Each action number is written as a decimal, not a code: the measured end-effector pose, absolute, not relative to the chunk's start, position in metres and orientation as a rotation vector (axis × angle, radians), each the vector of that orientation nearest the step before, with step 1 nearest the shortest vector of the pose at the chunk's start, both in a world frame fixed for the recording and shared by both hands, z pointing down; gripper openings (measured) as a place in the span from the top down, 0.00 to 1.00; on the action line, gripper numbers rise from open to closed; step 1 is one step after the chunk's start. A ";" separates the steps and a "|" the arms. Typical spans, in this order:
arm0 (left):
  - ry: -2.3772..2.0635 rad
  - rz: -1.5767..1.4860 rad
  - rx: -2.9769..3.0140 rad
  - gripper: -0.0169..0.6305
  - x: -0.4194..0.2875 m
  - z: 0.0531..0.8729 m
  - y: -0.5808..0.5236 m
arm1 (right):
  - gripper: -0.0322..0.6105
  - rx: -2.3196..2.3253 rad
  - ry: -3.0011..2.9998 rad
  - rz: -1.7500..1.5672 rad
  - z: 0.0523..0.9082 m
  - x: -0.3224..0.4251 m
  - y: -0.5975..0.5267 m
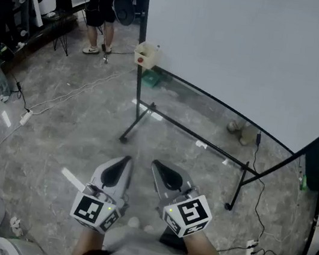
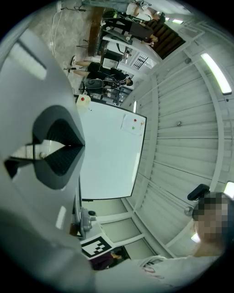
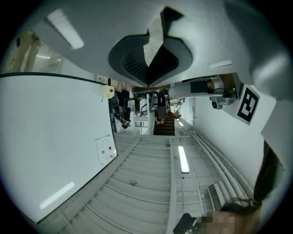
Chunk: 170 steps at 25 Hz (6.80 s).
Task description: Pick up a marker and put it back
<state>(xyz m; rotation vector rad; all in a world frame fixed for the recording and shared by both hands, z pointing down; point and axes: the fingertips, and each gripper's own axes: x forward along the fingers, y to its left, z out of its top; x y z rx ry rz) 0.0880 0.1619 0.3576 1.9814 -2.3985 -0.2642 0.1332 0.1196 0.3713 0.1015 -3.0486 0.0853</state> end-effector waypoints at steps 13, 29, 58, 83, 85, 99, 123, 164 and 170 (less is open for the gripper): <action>-2.362 -0.290 1.995 0.97 0.077 0.362 0.151 | 0.95 0.154 -3.049 0.076 0.370 0.128 0.105; -2.284 -0.309 2.027 0.97 0.026 0.371 0.128 | 0.95 0.189 -3.078 0.122 0.378 0.085 0.080; -2.427 -0.244 1.866 0.97 -0.191 0.368 -0.116 | 0.81 0.063 -3.031 0.222 0.389 -0.184 -0.212; -2.381 -0.303 1.868 0.97 -0.268 0.375 -0.150 | 0.84 0.149 -3.034 0.427 0.412 -0.279 -0.260; -2.376 -0.301 1.882 0.97 -0.267 0.372 -0.150 | 0.84 0.154 -3.060 0.405 0.399 -0.273 -0.260; -2.383 -0.364 2.048 0.97 -0.248 0.321 -0.142 | 0.84 0.167 -3.356 0.302 0.283 -0.190 -0.238; -2.435 -0.277 2.027 0.97 -0.250 0.319 -0.132 | 0.84 0.186 -3.320 0.156 0.303 -0.213 -0.231; -2.402 -0.316 2.000 0.97 -0.259 0.331 -0.131 | 0.64 0.218 -2.983 0.382 0.413 -0.261 -0.264; -2.379 -0.336 1.995 0.97 -0.259 0.334 -0.134 | 0.74 0.154 -3.058 0.349 0.372 -0.233 -0.241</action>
